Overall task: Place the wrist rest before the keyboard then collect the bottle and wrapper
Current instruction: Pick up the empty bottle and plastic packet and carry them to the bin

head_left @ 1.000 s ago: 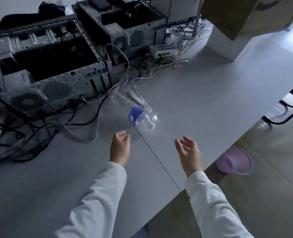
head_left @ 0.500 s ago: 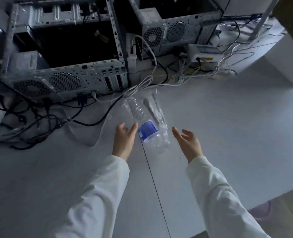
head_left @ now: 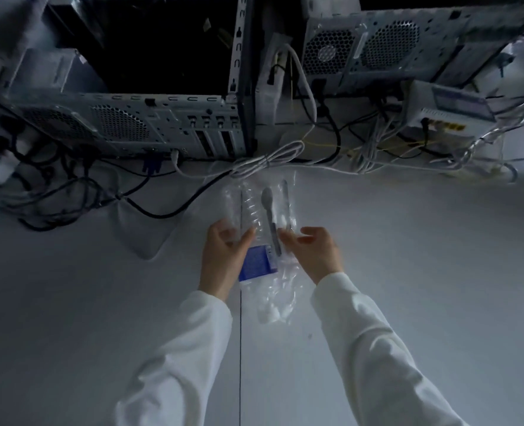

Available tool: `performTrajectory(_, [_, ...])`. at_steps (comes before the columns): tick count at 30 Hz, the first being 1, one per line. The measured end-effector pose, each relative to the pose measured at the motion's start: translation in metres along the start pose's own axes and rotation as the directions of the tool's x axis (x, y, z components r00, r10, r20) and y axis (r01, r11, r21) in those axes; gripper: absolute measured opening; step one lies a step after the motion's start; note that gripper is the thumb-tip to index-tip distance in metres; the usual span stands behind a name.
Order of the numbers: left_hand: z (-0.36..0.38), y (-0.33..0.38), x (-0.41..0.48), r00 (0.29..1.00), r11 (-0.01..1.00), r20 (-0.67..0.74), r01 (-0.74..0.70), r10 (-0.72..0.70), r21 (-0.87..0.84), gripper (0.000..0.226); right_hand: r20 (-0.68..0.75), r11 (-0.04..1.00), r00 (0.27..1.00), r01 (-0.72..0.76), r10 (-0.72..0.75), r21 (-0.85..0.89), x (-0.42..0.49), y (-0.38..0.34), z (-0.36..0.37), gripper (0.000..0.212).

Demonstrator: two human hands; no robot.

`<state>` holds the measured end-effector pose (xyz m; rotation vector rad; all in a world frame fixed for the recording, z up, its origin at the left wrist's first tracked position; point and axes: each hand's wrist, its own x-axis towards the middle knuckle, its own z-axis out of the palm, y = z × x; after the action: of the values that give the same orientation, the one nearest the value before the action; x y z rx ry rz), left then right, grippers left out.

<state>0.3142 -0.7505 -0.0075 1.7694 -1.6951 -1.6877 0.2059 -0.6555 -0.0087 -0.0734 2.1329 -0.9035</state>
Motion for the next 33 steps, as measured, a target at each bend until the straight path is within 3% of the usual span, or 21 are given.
performTrajectory(5, [-0.001,-0.002,-0.002,1.0,0.999,-0.007,0.009,-0.009,-0.033,0.043,0.032,1.0,0.999,0.016,-0.016,-0.018,0.006,0.0,-0.002,0.048])
performTrajectory(12, [-0.009,-0.006,-0.007,0.995,0.998,0.097,0.015,-0.008,-0.068,0.052,0.017,0.999,1.0,0.017,-0.018,0.047,0.001,0.005,-0.002,0.028])
performTrajectory(18, [-0.025,-0.008,-0.021,0.988,0.999,0.153,-0.014,0.019,-0.033,0.085,-0.031,0.989,0.999,0.013,-0.009,0.148,-0.024,0.019,-0.003,0.026])
performTrajectory(22, [-0.034,-0.01,-0.036,0.976,0.998,0.216,-0.014,0.028,-0.068,0.063,-0.072,0.964,0.997,0.004,0.015,0.264,-0.052,0.032,-0.009,0.029])
performTrajectory(33, [-0.001,-0.025,-0.107,0.855,0.992,0.507,-0.128,0.105,0.009,0.068,-0.299,0.864,0.941,0.014,0.159,0.503,-0.145,0.11,-0.052,0.027])
